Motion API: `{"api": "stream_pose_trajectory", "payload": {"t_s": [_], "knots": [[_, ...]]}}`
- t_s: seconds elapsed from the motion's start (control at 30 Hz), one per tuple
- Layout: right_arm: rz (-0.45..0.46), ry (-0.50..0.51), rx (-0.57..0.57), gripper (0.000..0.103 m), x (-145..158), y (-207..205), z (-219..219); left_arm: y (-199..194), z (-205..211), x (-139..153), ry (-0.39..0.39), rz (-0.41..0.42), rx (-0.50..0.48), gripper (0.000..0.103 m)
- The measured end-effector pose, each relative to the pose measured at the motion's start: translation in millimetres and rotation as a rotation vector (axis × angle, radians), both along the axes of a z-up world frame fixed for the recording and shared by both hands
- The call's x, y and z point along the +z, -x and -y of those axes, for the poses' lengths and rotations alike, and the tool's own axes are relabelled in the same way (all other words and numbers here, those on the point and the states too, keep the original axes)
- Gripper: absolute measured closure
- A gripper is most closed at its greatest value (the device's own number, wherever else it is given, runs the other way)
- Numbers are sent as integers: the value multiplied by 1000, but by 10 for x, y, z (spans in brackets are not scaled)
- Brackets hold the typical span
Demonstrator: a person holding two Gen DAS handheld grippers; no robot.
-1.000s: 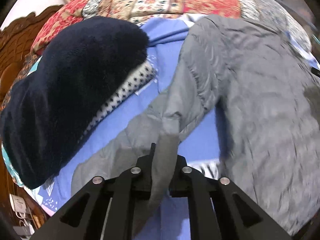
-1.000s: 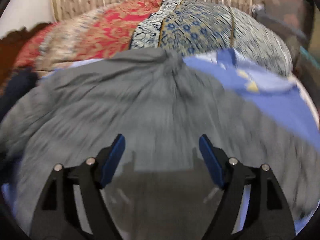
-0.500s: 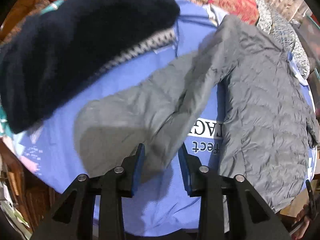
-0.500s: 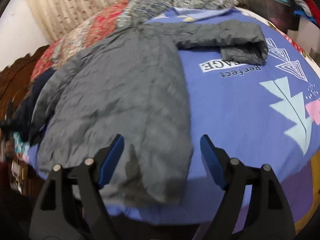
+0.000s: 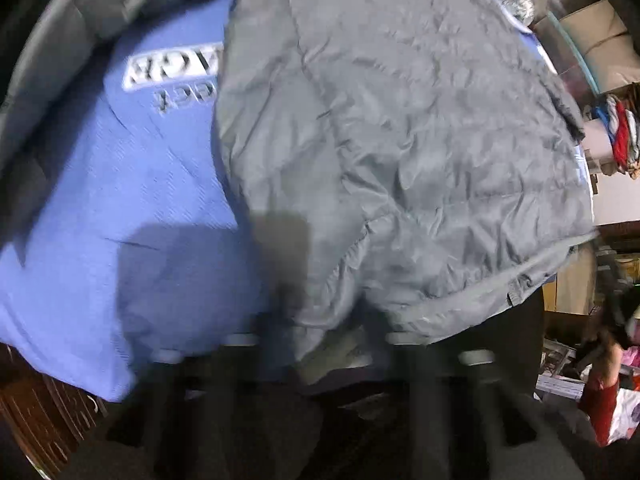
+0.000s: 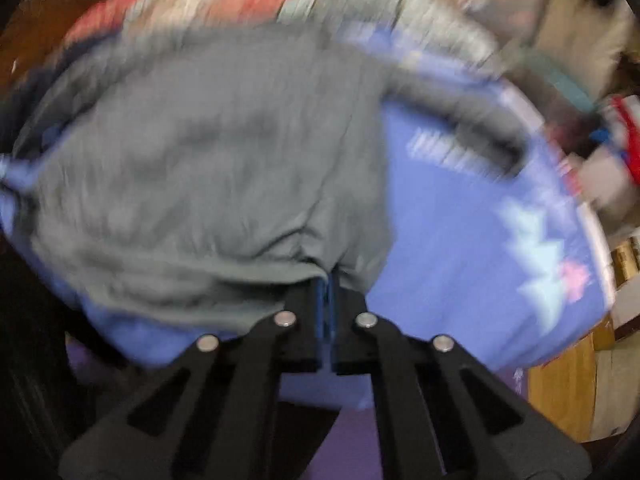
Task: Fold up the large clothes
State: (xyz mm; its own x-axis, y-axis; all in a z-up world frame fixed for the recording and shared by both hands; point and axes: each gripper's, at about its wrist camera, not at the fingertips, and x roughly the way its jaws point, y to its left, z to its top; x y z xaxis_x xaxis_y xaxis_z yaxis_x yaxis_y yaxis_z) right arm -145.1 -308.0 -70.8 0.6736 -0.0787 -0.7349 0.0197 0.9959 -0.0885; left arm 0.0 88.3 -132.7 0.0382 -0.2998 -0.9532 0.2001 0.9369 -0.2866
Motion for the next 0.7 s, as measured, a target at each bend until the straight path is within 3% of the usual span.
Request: {"api": "stream_pose_trajectory", "payload": {"t_s": [0.03, 0.1, 0.2, 0.3, 0.47, 0.53, 0.57, 0.6, 0.63, 0.7], "knots": [[68, 9, -9, 102, 176, 91, 7, 0, -31, 70, 34, 11, 7, 76], [206, 27, -1, 102, 509, 328, 15, 44, -116, 312, 98, 74, 8, 77], [244, 141, -8, 102, 562, 560, -32, 189, -287, 689, 157, 174, -12, 77], [83, 101, 8, 102, 86, 664, -52, 346, -409, 650, 121, 166, -28, 77], [-184, 145, -19, 102, -876, 647, -60, 397, -443, -52, -9, 35, -17, 77], [-292, 98, -61, 89, -1064, 601, 6, 350, -451, -211, -61, 15, 0, 73], [-311, 69, -67, 77, -1065, 604, 48, 331, -455, -207, -57, 10, 4, 73], [-282, 55, -72, 51, -967, 667, 101, 323, -484, -158, -47, 14, 3, 72], [-259, 46, -72, 39, -888, 739, 124, 334, -485, -109, -42, 26, 0, 71], [-211, 26, -70, 35, -597, 820, 233, 342, -628, 63, -18, 58, 1, 69]]}}
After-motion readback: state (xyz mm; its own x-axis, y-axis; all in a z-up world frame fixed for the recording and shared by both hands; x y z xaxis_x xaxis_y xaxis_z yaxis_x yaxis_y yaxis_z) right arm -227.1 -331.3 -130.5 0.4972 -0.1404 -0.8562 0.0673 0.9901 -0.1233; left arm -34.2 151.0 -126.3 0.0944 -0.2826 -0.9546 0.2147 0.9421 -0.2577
